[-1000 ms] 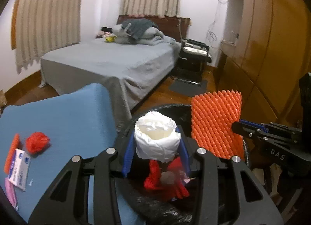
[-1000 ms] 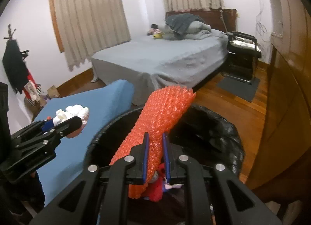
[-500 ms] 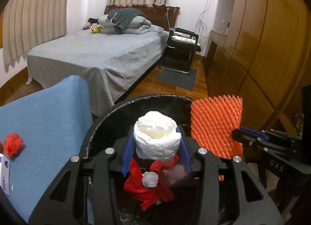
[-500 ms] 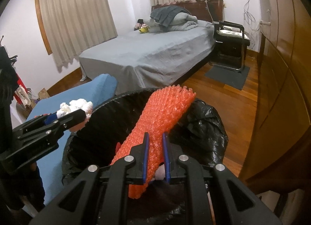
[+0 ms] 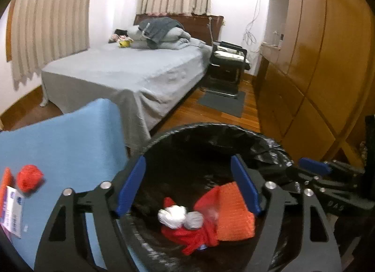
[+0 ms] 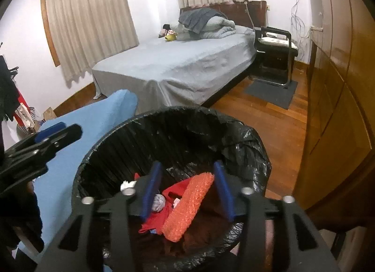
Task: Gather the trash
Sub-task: 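Carry the white bag and orange mesh pad into the bin and open both grippers, then move the left gripper back to the mat and grasp the pink face mask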
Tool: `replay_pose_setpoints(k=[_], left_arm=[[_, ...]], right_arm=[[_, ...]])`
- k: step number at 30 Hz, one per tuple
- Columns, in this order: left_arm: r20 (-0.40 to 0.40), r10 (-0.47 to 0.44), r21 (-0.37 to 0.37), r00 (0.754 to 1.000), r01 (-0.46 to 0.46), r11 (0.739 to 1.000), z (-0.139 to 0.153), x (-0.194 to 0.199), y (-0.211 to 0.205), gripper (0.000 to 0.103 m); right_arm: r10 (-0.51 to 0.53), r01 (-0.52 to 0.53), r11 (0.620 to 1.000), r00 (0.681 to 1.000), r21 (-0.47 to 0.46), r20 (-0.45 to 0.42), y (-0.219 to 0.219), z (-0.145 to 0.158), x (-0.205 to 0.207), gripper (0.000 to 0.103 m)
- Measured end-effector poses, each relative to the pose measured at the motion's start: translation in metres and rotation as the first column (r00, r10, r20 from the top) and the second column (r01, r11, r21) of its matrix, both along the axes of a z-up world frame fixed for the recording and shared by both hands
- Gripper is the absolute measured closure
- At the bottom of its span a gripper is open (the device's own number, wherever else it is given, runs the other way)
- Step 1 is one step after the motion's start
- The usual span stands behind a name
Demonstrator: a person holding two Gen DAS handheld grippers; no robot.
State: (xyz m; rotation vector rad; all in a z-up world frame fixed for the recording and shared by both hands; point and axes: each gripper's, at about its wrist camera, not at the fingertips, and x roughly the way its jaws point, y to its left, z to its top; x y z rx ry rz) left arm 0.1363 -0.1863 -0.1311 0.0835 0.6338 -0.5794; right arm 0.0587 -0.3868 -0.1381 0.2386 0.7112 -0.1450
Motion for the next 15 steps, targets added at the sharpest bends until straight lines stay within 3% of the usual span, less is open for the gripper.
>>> replay_pose_setpoints(k=[3,6,15], left_arm=[[0.018,0.033,0.004,0.999,-0.033,0.999,0.008,-0.003,0.017,0.017],[0.038,0.074,0.008,0.997,-0.074,0.997,0.016,-0.007,0.037,0.014],[0.085,0.237,0.011,0.968,-0.238,0.971,0.032,-0.021,0.114,0.012]], right_arm=[[0.003,-0.003,1.000,1.000,-0.004,0.022,0.005,0.007,-0.001,0.019],[0.013,-0.013,1.000,0.998,-0.006,0.056,0.015,0.018,-0.002,0.009],[0.087,-0.088,0.996,0.991,0.004,0.101,0.065,0.037,0.011,0.006]])
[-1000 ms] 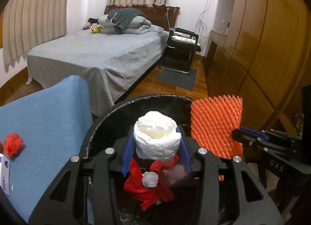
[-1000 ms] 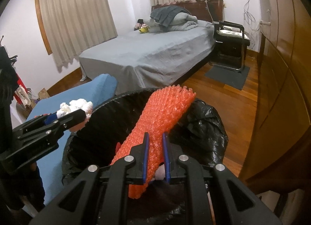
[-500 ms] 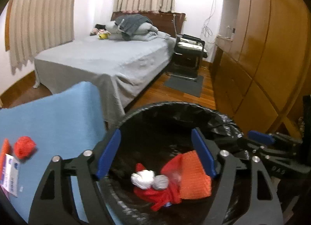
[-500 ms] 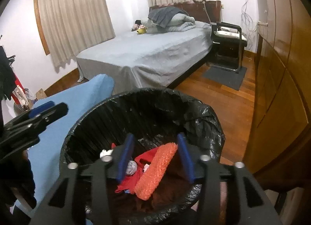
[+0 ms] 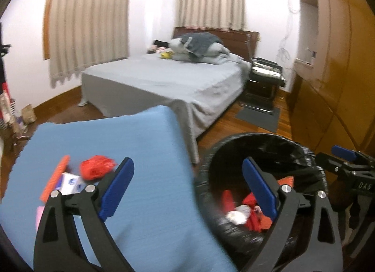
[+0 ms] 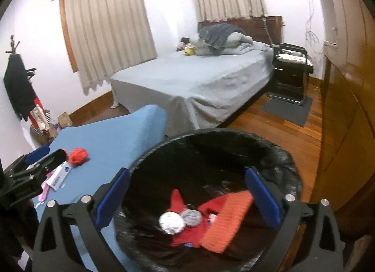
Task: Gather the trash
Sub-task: 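Move the left gripper back to the mat and grasp the pink face mask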
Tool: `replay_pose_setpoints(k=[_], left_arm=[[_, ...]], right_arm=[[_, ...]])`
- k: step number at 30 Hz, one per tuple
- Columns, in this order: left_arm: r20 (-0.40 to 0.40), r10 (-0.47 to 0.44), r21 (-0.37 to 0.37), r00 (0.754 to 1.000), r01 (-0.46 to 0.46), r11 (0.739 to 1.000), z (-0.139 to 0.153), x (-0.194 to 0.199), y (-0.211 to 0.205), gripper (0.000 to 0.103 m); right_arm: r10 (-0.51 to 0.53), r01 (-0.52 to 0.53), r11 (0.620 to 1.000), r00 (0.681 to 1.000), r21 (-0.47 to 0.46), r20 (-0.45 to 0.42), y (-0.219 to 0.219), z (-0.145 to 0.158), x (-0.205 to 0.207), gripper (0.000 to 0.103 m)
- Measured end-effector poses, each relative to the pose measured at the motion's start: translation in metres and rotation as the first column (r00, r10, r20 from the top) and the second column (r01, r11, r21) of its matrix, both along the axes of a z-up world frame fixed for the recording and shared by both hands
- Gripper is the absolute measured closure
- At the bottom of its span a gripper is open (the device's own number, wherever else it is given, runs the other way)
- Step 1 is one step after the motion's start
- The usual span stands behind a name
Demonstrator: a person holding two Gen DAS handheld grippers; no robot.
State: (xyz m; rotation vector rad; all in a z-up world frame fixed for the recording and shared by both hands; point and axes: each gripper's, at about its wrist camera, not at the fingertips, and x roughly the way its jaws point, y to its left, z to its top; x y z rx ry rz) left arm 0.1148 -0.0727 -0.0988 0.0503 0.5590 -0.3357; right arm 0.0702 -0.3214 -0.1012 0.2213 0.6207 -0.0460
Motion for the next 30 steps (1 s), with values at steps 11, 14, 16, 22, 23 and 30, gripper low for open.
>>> replay_pose_setpoints(k=[11,14,16,22,23,30], left_arm=[[0.011,0.191,0.055,0.982,-0.191,0.980,-0.005,-0.009,0.092,0.012],[0.002,0.244,0.070,0.970,-0.244,0.967,-0.010,-0.009,0.120,0.012],[-0.005,0.275,0.074,0.961,-0.274,0.959,-0.014,-0.009,0.138,0.012],[-0.046,0.382,0.098,0.923,-0.377,0.921,-0.033,-0.005,0.192,0.012],[-0.052,0.395,0.101,0.917,-0.389,0.916,-0.038,-0.007,0.199,0.012],[-0.145,0.457,0.116,0.878,-0.444,0.889,-0.071,-0.004,0.242,0.014]], right_arm=[[0.131,-0.131,0.991,0.991,0.008,0.002,0.088,-0.008,0.031,0.006],[0.164,-0.164,0.986,0.986,0.013,-0.006,0.109,-0.015,0.039,0.006],[0.184,-0.184,0.983,0.983,0.017,-0.013,0.123,-0.019,0.044,0.006],[0.239,-0.239,0.971,0.970,0.015,-0.037,0.162,-0.033,0.056,0.006],[0.248,-0.247,0.969,0.968,0.013,-0.045,0.169,-0.037,0.058,0.006],[0.289,-0.290,0.957,0.954,0.002,-0.081,0.199,-0.051,0.070,0.006]])
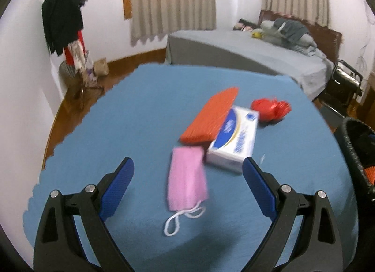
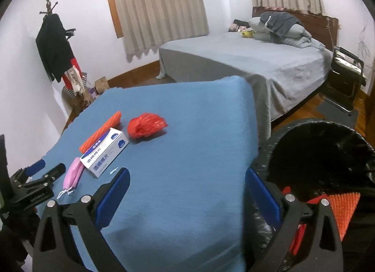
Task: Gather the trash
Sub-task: 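Move the left gripper back to the mat and grasp the pink face mask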
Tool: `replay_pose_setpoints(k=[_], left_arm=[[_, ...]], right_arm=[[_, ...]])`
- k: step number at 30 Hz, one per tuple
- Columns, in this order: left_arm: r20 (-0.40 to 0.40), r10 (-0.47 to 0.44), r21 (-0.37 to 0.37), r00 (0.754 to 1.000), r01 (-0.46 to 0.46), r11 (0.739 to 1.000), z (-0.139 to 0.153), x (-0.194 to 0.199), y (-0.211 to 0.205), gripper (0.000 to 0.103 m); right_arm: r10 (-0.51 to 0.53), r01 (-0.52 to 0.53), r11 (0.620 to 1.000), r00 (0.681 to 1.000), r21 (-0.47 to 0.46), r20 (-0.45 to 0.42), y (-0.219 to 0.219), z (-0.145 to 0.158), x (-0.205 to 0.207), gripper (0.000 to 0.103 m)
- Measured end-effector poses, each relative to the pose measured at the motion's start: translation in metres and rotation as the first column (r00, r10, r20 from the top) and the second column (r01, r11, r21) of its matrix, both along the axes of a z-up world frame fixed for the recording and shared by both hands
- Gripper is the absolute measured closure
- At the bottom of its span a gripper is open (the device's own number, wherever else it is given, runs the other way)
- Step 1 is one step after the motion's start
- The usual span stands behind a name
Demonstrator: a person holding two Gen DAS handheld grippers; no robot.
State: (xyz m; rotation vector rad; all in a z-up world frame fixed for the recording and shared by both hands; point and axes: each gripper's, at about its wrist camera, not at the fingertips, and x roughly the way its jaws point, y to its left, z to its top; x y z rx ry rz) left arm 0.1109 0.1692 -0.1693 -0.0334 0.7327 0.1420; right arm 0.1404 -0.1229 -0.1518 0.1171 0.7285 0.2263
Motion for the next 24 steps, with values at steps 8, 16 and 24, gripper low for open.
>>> replay_pose_setpoints(k=[8,16,24], left_arm=[[-0.083,0.009,-0.060,0.997,-0.014,0.998,-0.024,0.009,0.019,0.034],[-0.141,-0.016,-0.081,0.990,0.005,0.997,-0.040,0.019,0.019,0.049],[-0.135,-0.025,-0.120,0.991,0.009,0.993,-0.041,0.019,0.023,0.085]], right_arm=[[0.039,-0.040,0.999,0.999,-0.027,-0.020,0.021,-0.008,0.004,0.006],[0.064,-0.066,0.997,0.997,-0.047,-0.041,0.033,-0.015,0.007,0.006],[0.084,-0.087,0.995,0.995,-0.052,-0.057,0.048,-0.019,0.012,0.006]])
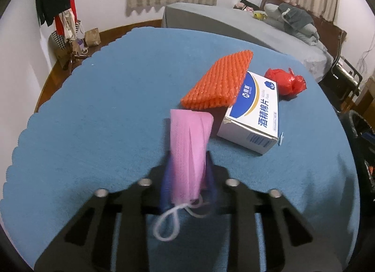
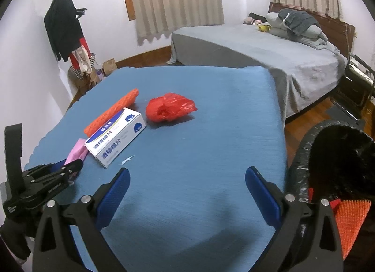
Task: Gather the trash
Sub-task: 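Move the left gripper back to the mat and grasp the pink face mask, then hold the pink mask up with the left gripper while the right gripper grasps the white box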
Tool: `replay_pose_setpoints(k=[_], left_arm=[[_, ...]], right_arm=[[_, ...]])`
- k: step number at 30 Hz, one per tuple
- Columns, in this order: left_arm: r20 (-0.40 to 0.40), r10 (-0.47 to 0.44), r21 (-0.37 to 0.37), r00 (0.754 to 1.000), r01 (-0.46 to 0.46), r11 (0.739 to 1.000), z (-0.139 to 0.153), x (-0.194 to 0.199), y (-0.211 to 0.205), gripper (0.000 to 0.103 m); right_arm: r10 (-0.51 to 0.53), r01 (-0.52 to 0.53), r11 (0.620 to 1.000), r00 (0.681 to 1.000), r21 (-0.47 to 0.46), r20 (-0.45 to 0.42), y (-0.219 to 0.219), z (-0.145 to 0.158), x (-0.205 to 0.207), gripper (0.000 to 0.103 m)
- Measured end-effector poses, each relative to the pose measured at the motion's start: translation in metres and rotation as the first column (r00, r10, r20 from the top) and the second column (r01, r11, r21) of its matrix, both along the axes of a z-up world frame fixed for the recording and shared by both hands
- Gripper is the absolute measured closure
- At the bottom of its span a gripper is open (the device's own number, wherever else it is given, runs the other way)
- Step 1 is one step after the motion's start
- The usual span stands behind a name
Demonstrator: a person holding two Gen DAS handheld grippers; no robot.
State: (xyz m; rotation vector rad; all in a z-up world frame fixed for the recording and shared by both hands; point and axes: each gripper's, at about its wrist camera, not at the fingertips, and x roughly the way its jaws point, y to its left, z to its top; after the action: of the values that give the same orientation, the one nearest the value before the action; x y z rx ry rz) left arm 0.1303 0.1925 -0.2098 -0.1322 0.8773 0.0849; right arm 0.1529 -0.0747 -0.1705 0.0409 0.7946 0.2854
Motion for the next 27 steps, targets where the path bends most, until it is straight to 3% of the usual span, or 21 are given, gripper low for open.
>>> replay_pose_setpoints(k=[4,13,19,27], left_arm=[[0.016,0.000,-0.032,1.000,0.001,0.999,0.003,-0.001,0.007,0.092],[0.066,0.043,0.007,0.997,-0.044,0.999,0.025,-0.009,0.035,0.093],[0.070,0.066,0.038,0.995,-0.069,0.997,0.025,-0.009,0.050,0.093],[0.078,0.113,0.024,0.991,-0.115,0.993,0.024,-0.013,0.072,0.093]], right_arm=[[0.018,-0.018,1.000,1.000,0.006,-0.005,0.012,-0.001,0.004,0.006],[0.071,-0.070,0.997,0.997,0.040,-0.021,0.059,-0.007,0.015,0.006],[0.086,-0.085,0.995,0.996,0.047,-0.024,0.097,-0.014,0.020,0.006],[0.076,-0.075,0.997,0.997,0.021,-0.023,0.135,-0.020,0.030,0.006]])
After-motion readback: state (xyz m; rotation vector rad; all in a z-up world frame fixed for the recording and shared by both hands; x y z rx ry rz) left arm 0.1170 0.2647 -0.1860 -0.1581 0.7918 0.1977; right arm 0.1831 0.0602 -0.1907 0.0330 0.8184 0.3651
